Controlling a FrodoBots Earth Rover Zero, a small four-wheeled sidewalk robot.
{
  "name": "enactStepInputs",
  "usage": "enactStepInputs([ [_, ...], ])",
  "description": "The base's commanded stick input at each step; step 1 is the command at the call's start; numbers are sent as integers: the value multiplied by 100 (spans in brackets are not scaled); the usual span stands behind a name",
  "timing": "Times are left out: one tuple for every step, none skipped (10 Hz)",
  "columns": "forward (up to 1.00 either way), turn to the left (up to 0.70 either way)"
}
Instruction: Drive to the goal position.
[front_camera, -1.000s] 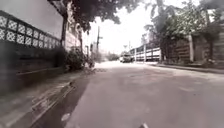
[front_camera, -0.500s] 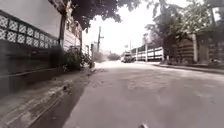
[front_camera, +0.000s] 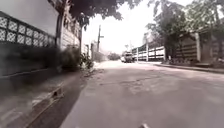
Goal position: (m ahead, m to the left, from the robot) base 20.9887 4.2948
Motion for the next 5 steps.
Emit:
enactStepInputs([
  [70,0],
  [70,0],
  [70,0],
  [70,0],
  [70,0],
])
